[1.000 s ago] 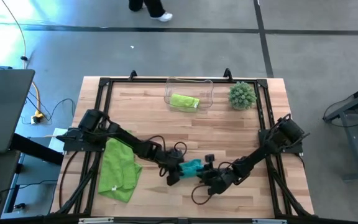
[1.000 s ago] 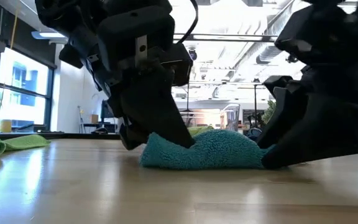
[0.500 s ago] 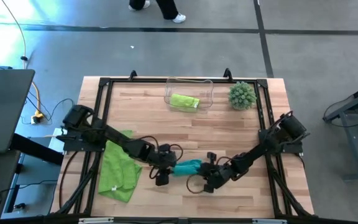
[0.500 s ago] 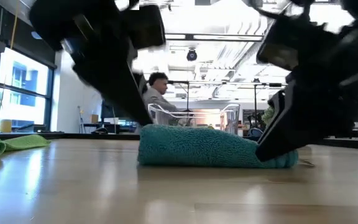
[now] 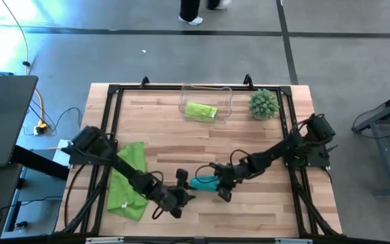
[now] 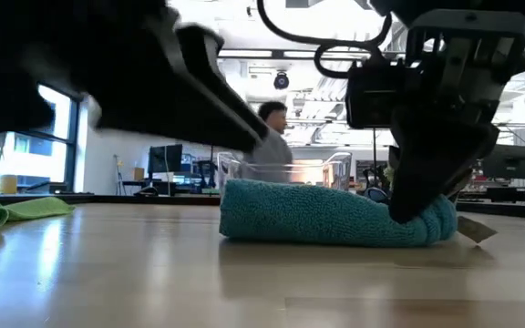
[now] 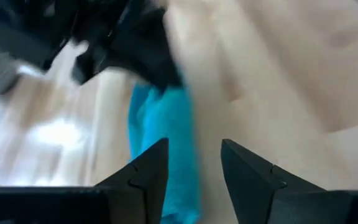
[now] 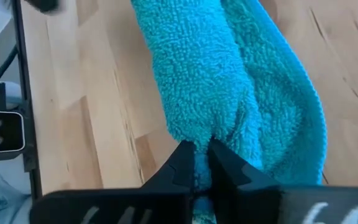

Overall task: Roll microfiber towels into tight, uniform cylinder then place into a basket
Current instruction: Roll the blue microfiber cloth

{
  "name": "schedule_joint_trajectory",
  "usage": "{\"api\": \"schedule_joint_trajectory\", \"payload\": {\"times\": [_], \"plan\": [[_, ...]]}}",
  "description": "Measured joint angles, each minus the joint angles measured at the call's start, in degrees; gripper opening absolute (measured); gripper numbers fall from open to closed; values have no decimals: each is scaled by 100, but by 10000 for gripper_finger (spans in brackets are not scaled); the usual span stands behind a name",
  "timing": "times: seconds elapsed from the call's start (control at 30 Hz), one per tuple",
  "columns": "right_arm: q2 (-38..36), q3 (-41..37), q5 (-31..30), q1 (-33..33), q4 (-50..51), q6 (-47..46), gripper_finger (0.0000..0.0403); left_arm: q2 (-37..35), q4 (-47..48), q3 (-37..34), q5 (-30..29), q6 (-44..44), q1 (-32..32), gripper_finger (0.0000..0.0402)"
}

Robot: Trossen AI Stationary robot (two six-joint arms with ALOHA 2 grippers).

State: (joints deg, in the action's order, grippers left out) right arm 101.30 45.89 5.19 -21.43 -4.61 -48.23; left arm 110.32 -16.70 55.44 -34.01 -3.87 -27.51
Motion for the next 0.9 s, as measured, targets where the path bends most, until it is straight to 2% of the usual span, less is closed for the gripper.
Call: {"api": "schedule_joint_trajectory", "payload": {"times": [0.1,0.17,0.4,0.5,0.6,0.7,0.8,0.9], "plan": [[0,0,73,54,-1,0,9,272,-29,-9,-376,-3,88,145],[0,0,103,73,-4,-16,9,390,-54,-9,-340,196,186,153],[0,9,122,81,64,-129,10,618,-4,2,294,942,510,188],[0,9,131,81,66,-52,13,614,-16,7,859,1526,660,185],[0,9,134,81,69,250,27,584,-7,17,1527,2128,822,160],[-35,9,135,79,104,501,59,578,-5,26,2000,2561,947,121],[-130,9,149,79,244,704,97,582,1,27,2381,2880,1019,80],[-288,9,427,88,513,958,128,584,107,35,2677,3200,1090,43]]}}
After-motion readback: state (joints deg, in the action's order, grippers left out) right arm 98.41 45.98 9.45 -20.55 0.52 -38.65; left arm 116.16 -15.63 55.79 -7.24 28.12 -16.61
